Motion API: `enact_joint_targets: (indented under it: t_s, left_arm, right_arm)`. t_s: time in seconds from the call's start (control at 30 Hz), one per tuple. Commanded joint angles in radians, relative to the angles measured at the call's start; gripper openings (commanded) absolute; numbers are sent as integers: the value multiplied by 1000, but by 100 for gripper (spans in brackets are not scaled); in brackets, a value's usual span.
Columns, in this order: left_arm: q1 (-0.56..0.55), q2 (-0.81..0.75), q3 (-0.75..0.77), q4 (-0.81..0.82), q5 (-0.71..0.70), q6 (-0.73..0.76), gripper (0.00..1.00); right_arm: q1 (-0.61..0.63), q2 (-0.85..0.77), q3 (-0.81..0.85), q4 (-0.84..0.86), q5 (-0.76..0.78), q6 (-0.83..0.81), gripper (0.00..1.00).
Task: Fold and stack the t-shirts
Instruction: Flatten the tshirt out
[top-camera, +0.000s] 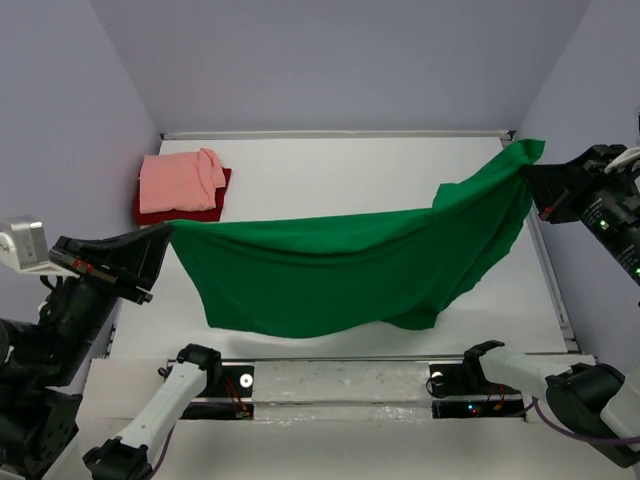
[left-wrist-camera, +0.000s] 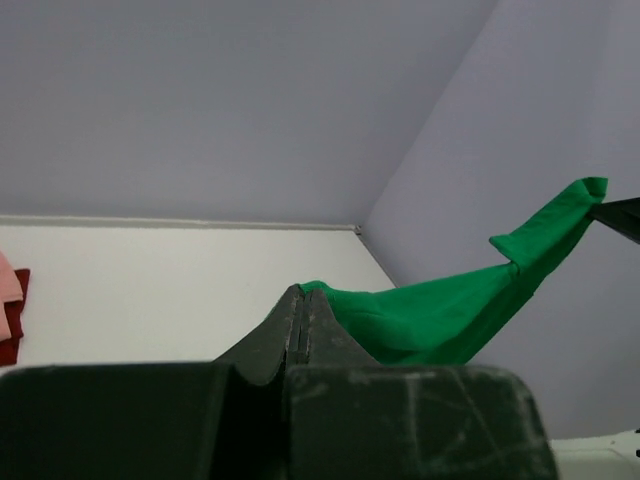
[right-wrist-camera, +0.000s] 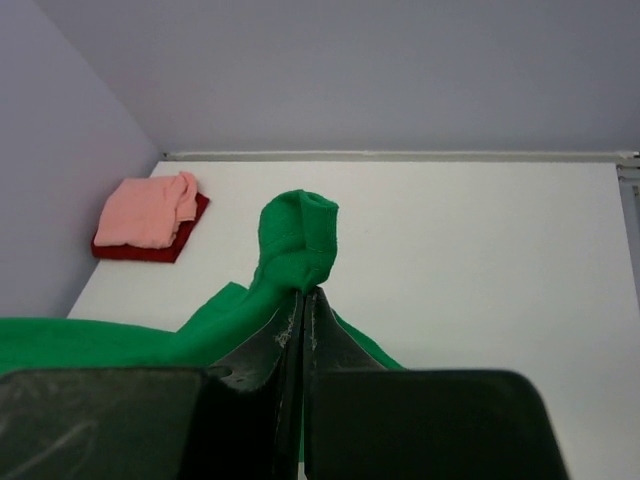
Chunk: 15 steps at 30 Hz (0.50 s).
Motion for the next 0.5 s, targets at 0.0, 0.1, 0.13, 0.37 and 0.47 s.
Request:
enact_joint_targets:
  t_s: [0.0,0.1,0.13,0.37,0.47]
  left_arm:
    - [-6,-13,71,83,27,23,0]
    - [-9,-2,75,71,-31,32,0]
    - [-17,21,100,61,-51,40,0]
    - [-103,59,192,3,-251,100,0]
    - [-108,42,178,-2,-243,99,0]
  right_arm:
    - [-8,-22,82,85,-29,-20,0]
    - [-8,-25,61,83,69,-31,0]
    - [-8,-36,-7,89,89,-52,0]
    - [41,-131,-126,123,207,-100,0]
    - [52,-160,-115,99,176,-86,0]
